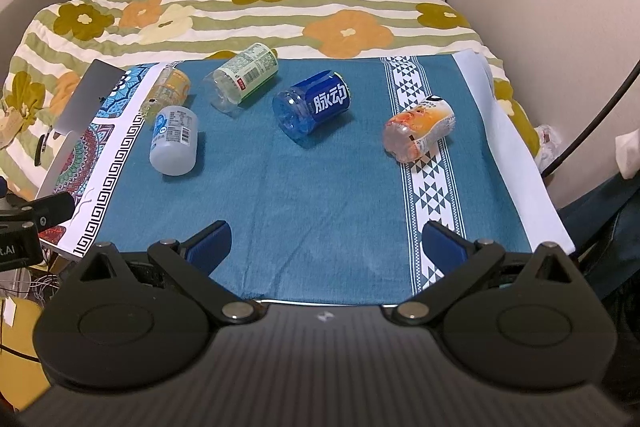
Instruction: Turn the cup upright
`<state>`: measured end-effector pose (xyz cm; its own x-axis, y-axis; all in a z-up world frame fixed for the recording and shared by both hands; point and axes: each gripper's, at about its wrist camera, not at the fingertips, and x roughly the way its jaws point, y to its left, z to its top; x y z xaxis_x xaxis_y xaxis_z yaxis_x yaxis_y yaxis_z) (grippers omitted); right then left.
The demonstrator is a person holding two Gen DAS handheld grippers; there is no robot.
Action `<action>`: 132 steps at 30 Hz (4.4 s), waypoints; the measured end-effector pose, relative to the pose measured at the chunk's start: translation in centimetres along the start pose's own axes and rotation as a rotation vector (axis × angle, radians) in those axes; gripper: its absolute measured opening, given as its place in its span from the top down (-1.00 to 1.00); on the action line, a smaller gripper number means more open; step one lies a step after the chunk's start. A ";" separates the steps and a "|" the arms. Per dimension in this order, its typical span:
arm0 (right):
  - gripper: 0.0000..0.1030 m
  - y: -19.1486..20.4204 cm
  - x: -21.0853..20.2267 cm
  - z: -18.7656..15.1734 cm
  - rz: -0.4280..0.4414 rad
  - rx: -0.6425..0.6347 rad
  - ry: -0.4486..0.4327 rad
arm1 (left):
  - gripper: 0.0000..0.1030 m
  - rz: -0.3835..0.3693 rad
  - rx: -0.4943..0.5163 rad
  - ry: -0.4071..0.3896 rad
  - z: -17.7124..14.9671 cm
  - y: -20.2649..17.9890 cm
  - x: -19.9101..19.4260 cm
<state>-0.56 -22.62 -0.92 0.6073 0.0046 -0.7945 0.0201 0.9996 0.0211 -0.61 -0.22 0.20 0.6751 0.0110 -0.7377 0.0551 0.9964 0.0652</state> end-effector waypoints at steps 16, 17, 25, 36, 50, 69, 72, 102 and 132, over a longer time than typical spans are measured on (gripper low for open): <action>-1.00 0.3 -0.8 -0.5 0.005 0.005 -0.009 | -1.00 0.007 -0.008 -0.004 -0.1 0.2 -0.4; -1.00 0.3 -0.8 -0.6 0.006 0.005 -0.010 | -1.00 0.007 -0.008 -0.004 -0.1 0.2 -0.4; -1.00 0.1 -0.8 -0.5 0.010 0.006 -0.011 | -1.00 0.012 -0.020 -0.004 -0.3 0.3 -0.8; -1.00 -0.3 -0.7 -0.6 0.028 0.024 0.001 | -1.00 0.021 -0.038 -0.007 -0.5 0.2 -1.0; -1.00 -0.7 -1.3 -0.2 0.031 0.001 -0.021 | -1.00 0.028 -0.096 0.017 1.0 0.4 -1.7; -1.00 -0.8 3.0 3.3 0.096 -0.042 0.001 | -1.00 -0.004 -0.052 0.140 12.4 3.6 8.6; -1.00 -0.5 4.2 3.6 0.099 -0.015 0.010 | -1.00 -0.025 -0.035 0.183 13.6 3.8 12.0; -1.00 2.5 14.7 6.8 -0.052 0.136 0.188 | -0.26 -0.177 0.033 0.543 14.7 4.8 31.9; -1.00 1.5 9.6 5.8 0.033 0.092 0.089 | -0.24 -0.148 -0.123 0.391 12.0 6.2 18.8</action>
<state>9.86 -21.28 -5.01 0.5363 0.0443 -0.8429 0.0767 0.9919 0.1010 21.26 5.14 -5.21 0.3354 -0.1256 -0.9337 0.0261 0.9919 -0.1240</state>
